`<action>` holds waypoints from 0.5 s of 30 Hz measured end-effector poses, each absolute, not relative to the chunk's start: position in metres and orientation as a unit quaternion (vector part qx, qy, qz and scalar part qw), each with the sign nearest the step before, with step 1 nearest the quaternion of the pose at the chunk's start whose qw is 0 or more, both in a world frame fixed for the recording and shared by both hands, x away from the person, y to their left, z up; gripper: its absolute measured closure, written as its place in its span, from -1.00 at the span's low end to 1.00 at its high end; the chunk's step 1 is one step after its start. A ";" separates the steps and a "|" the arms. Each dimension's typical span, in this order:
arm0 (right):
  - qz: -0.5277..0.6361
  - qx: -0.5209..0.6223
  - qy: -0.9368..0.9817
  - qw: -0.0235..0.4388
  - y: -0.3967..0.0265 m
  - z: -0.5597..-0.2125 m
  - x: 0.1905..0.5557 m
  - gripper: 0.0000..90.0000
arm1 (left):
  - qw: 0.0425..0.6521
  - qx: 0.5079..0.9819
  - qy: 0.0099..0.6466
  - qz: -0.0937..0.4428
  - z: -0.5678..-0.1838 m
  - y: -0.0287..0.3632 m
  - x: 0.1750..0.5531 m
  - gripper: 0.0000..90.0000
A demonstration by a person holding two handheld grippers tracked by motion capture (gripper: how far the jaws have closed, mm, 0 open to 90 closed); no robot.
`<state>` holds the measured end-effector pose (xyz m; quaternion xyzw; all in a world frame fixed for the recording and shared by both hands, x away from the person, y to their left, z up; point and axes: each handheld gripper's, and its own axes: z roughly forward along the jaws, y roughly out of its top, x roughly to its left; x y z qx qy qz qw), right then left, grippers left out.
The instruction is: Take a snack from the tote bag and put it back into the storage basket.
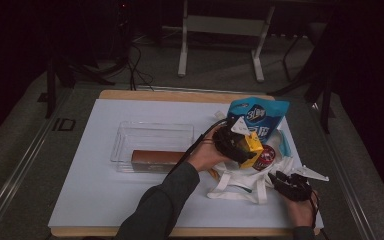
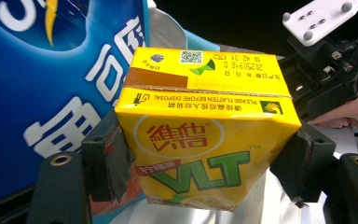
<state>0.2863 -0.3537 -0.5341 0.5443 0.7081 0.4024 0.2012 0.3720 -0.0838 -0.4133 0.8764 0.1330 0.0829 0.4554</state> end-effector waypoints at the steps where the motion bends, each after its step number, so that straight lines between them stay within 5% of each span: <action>1: 0.402 0.544 0.708 0.201 -0.354 -0.534 0.286 0.30 | 0.455 0.877 0.132 0.084 -0.412 -0.082 0.372 -0.35; 15: 0.403 0.544 0.708 0.202 -0.354 -0.534 0.286 0.30 | 0.458 0.870 0.144 0.107 -0.395 -0.063 0.366 -0.35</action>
